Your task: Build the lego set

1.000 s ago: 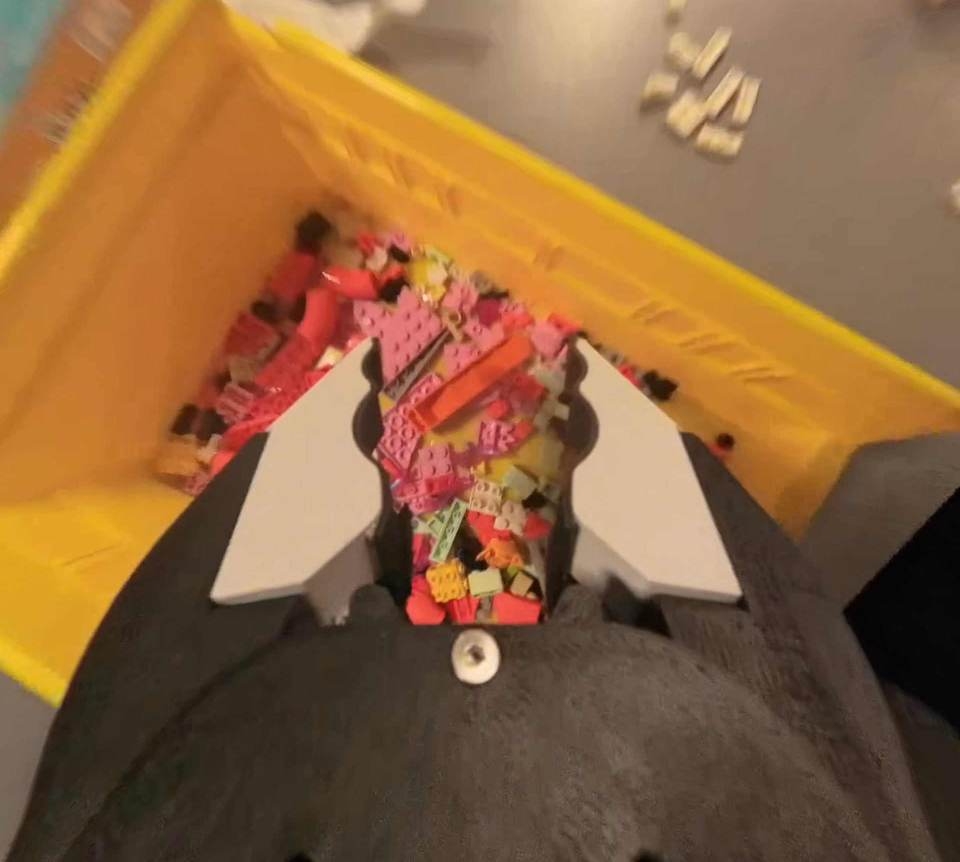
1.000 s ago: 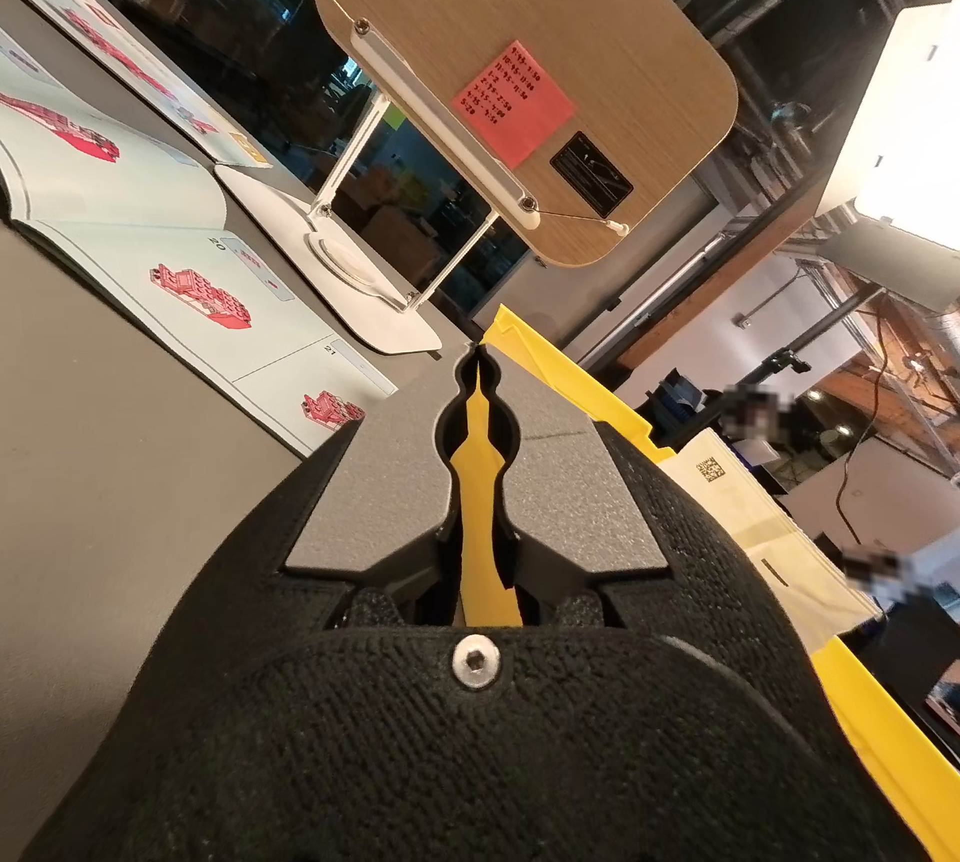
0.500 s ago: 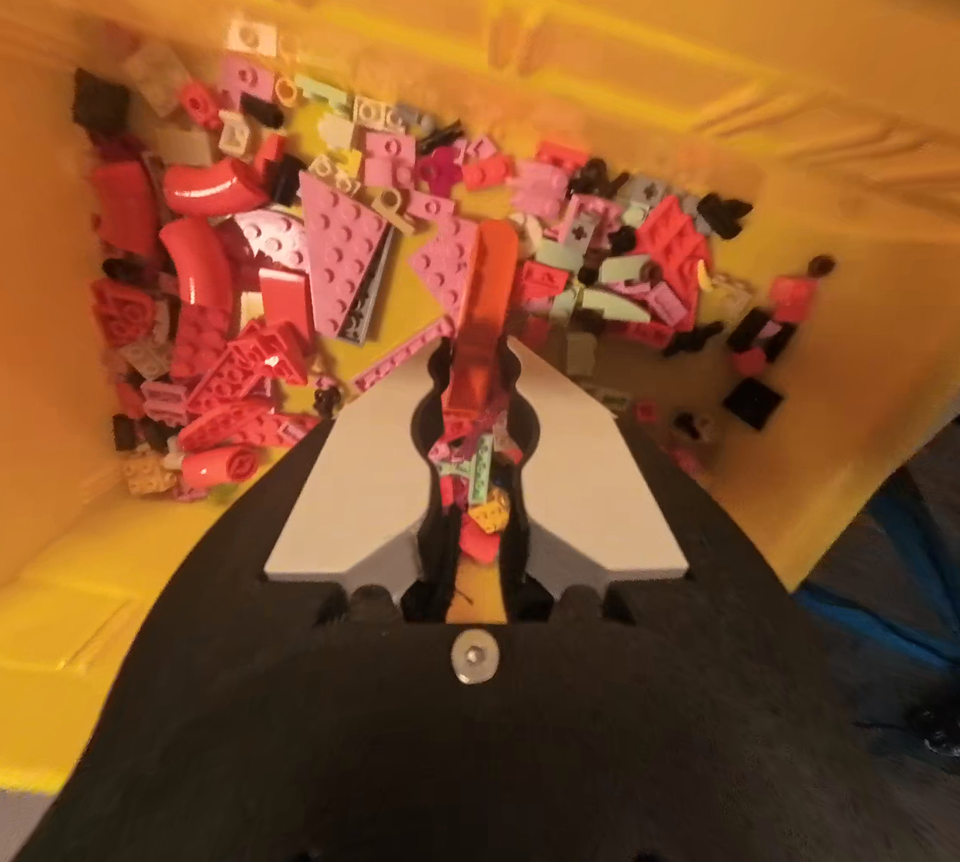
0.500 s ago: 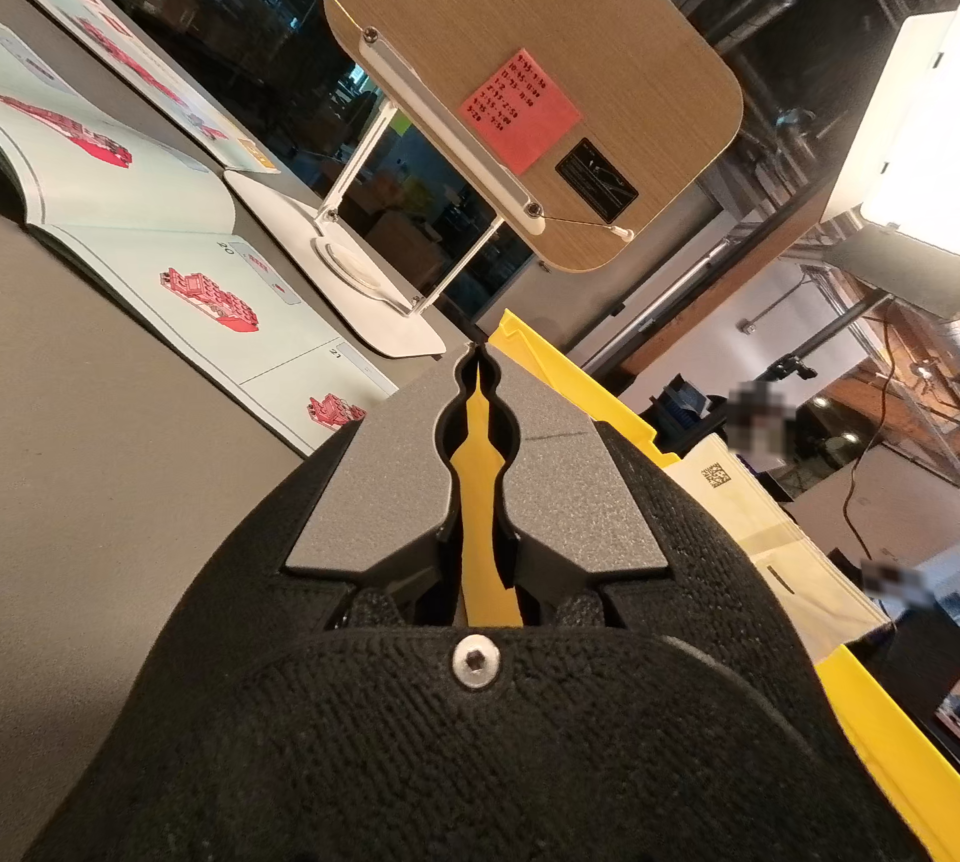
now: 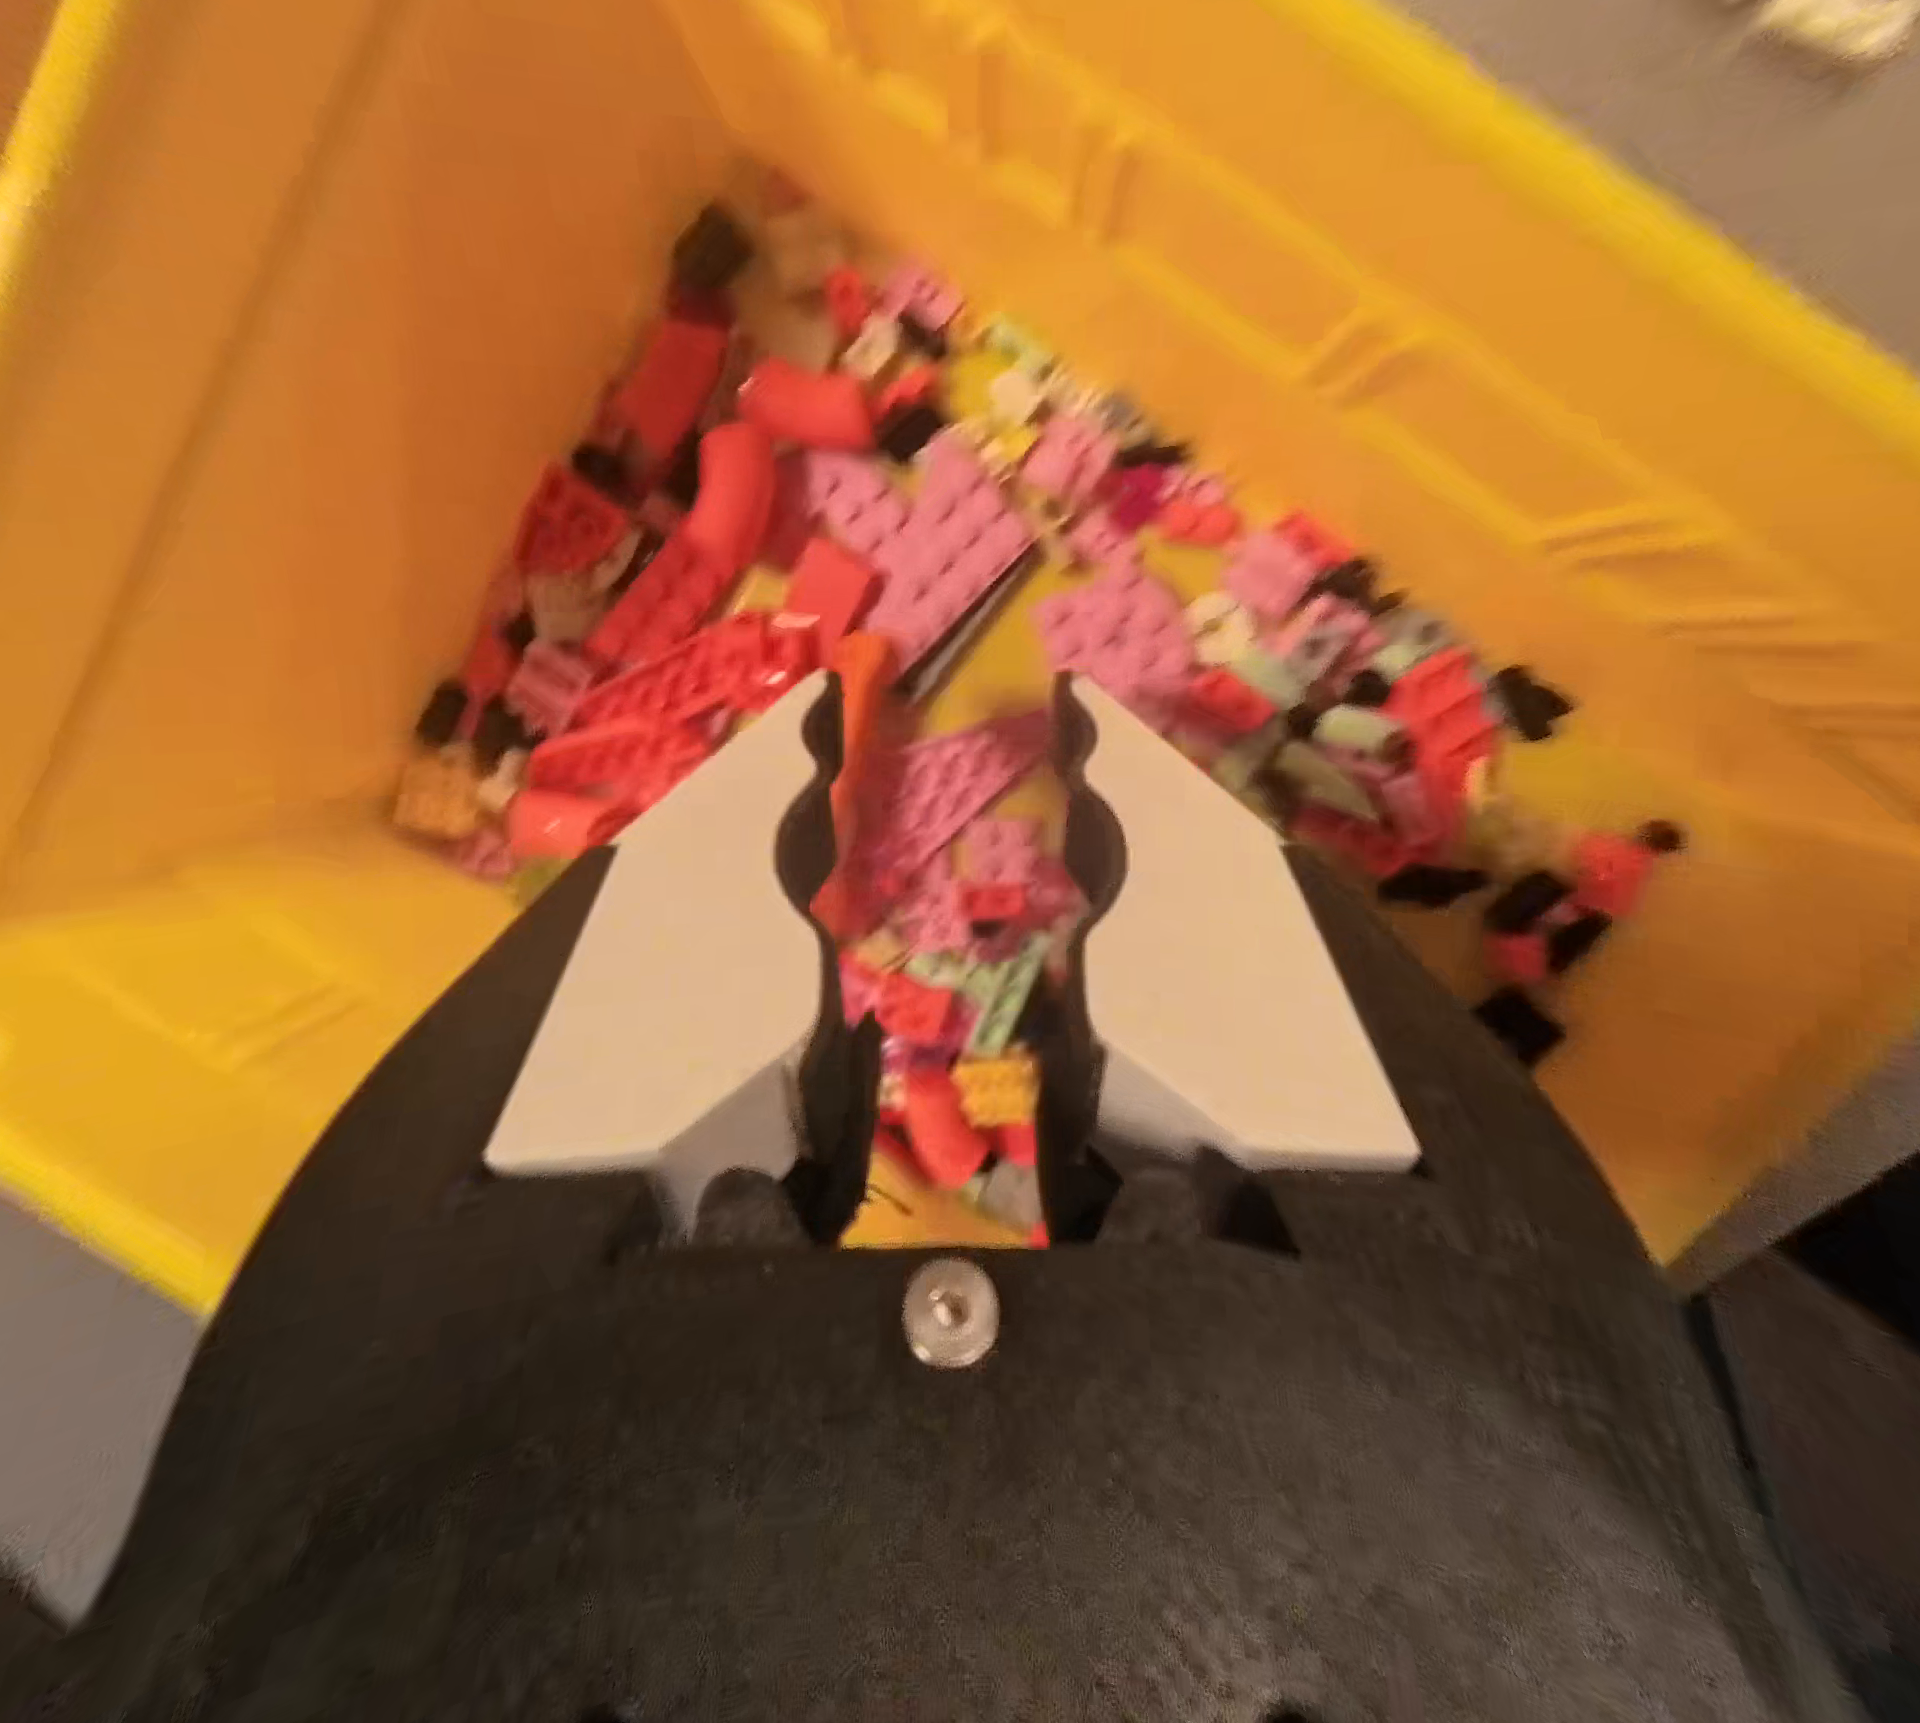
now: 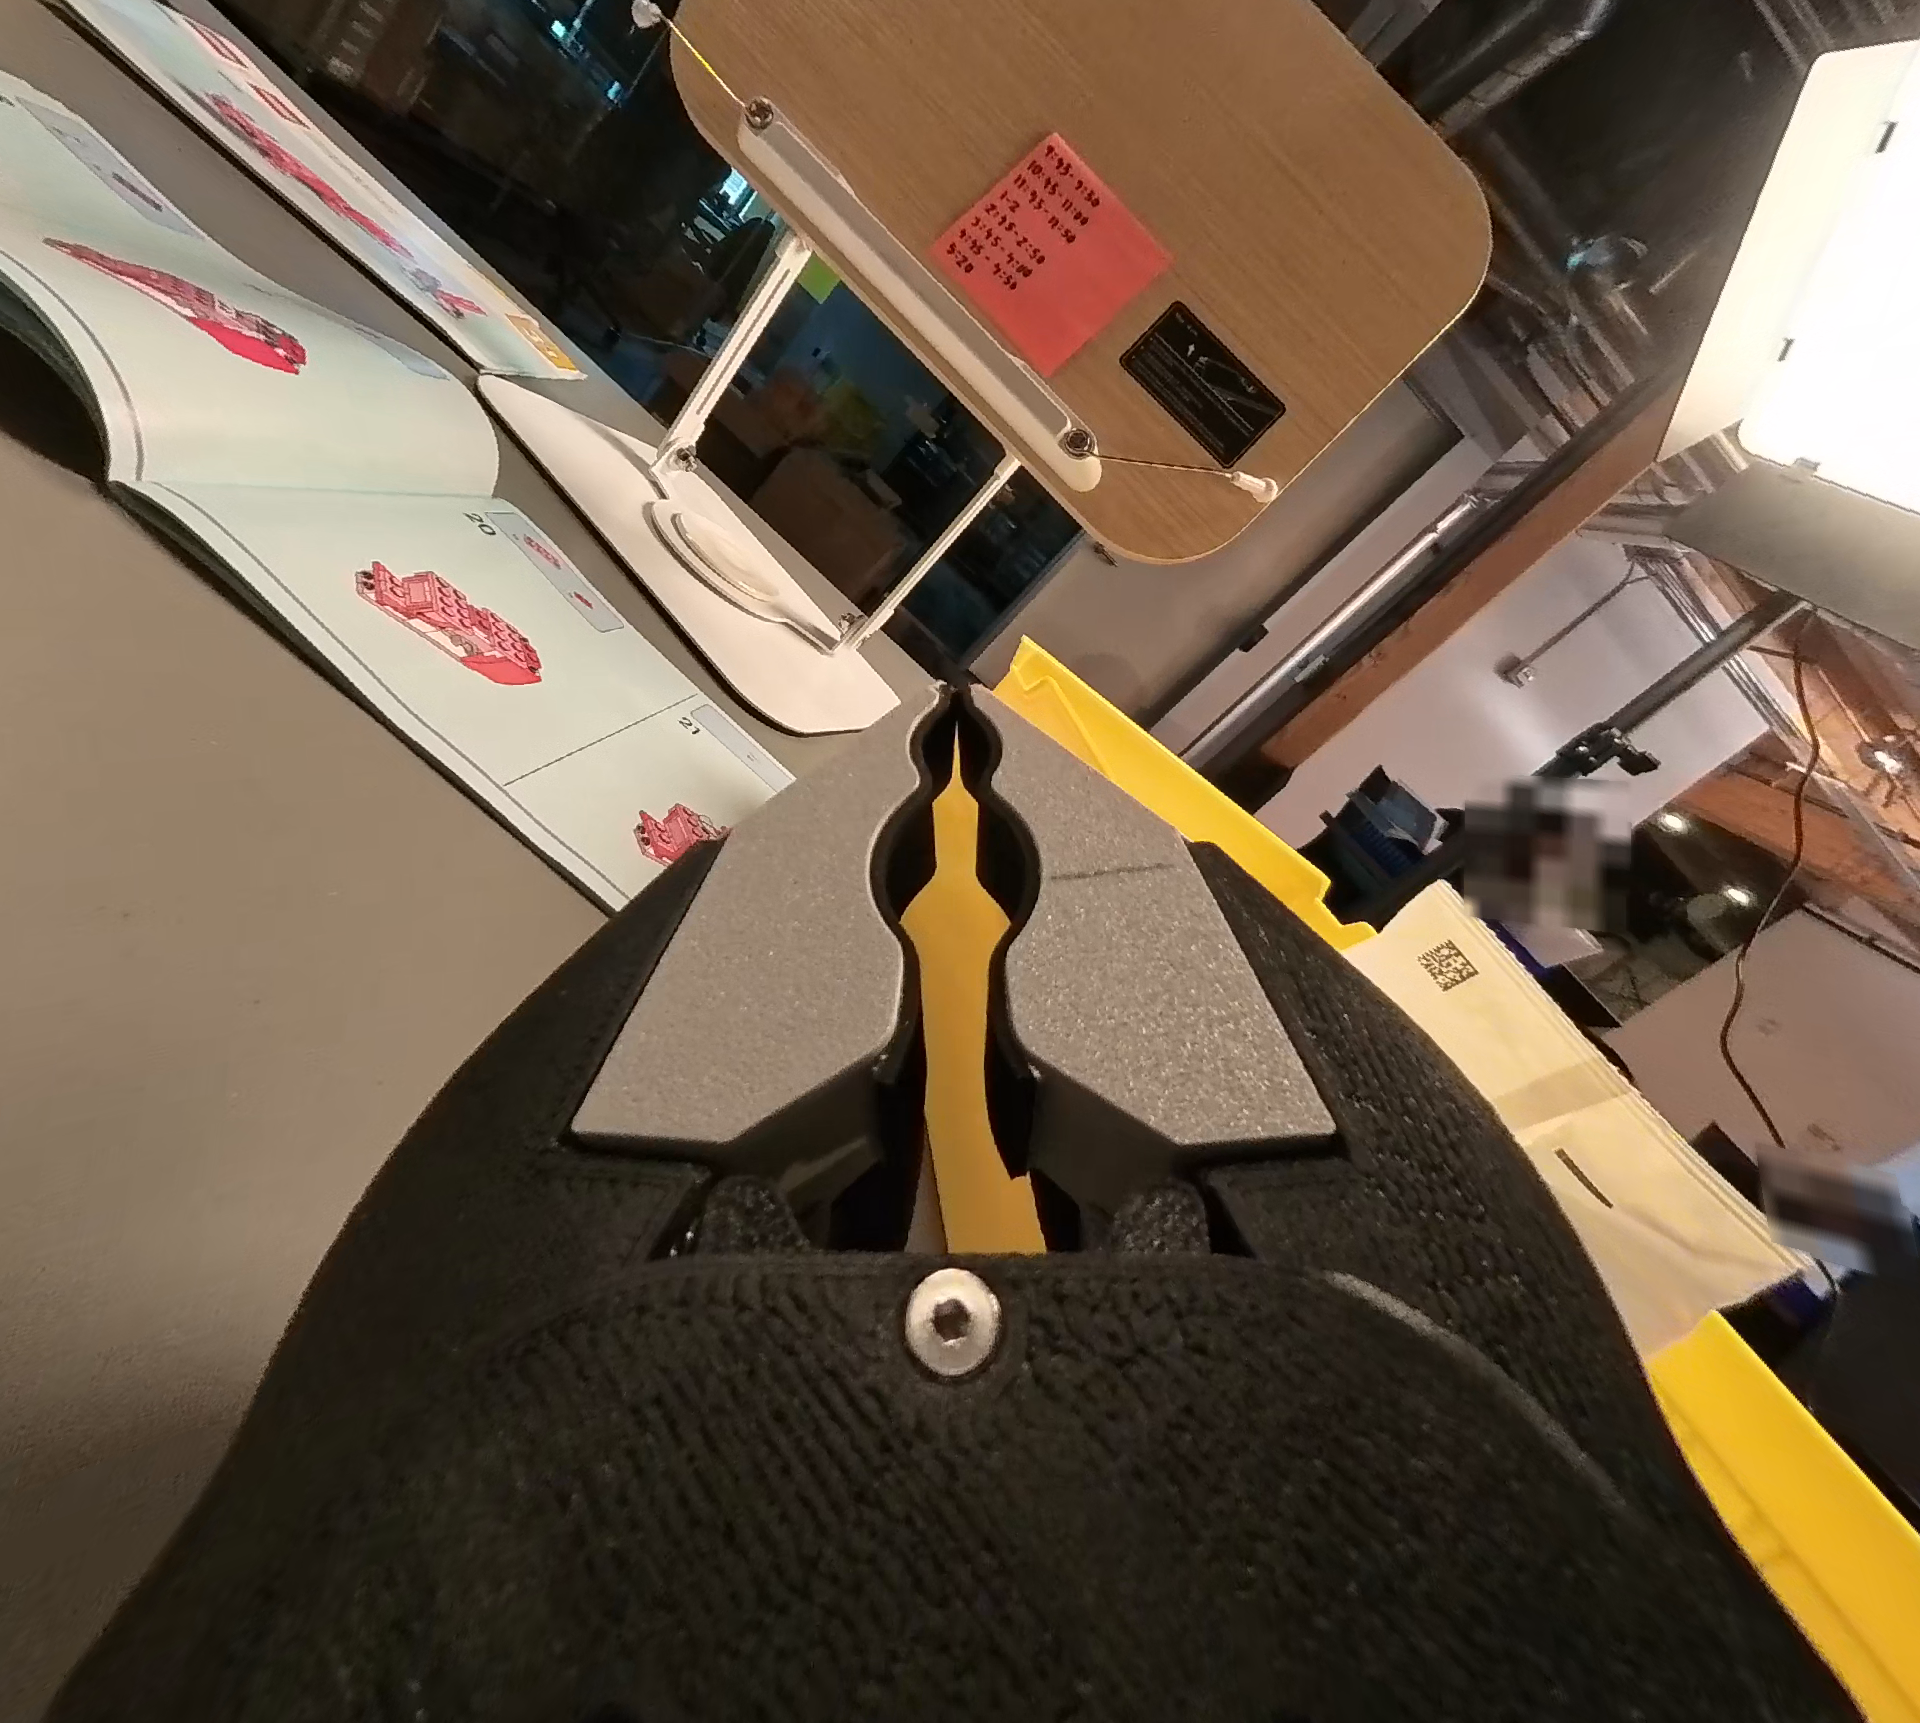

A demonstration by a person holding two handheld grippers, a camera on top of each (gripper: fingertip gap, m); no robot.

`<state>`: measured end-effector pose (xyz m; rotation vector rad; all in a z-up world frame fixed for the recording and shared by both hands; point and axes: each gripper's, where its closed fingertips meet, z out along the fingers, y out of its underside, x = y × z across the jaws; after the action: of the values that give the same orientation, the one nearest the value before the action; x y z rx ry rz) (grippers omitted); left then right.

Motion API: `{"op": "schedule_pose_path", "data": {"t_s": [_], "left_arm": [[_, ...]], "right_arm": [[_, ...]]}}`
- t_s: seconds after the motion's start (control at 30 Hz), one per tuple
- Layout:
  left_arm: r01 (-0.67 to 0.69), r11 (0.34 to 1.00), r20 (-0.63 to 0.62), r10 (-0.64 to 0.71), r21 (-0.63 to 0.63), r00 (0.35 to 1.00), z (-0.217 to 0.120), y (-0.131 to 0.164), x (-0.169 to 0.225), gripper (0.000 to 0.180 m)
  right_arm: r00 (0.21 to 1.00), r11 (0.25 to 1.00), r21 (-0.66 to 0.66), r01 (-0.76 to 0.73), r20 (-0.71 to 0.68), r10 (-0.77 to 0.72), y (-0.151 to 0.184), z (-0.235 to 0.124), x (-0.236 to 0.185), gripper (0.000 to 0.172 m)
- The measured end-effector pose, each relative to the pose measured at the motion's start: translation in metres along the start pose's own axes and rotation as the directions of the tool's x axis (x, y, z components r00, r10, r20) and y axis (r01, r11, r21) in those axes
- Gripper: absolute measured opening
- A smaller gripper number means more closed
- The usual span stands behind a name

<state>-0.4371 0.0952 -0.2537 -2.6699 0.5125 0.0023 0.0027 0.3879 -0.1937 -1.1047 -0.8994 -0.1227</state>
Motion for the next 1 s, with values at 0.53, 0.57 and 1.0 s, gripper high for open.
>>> {"op": "schedule_pose_path", "data": {"t_s": [0.53,0.57,1.0], "left_arm": [[0.107,0.983,-0.179,-0.134,-0.149,0.975,0.03,0.001,0.03,0.029],[0.139,0.98,-0.169,-0.162,-0.142,0.972,0.031,0.0,0.027,0.028],[0.138,0.956,-0.251,-0.205,-0.26,0.946,0.024,0.012,0.047,0.005]], "right_arm": [[1.0,1.0,0.016,-0.02,0.014,0.02,-0.002,-0.001,-0.001,0.0],[1.0,1.0,0.017,-0.022,0.015,0.022,-0.002,-0.001,-0.001,0.0],[0.999,0.999,0.031,-0.044,0.026,0.043,-0.004,-0.001,-0.001,0.0]]}}
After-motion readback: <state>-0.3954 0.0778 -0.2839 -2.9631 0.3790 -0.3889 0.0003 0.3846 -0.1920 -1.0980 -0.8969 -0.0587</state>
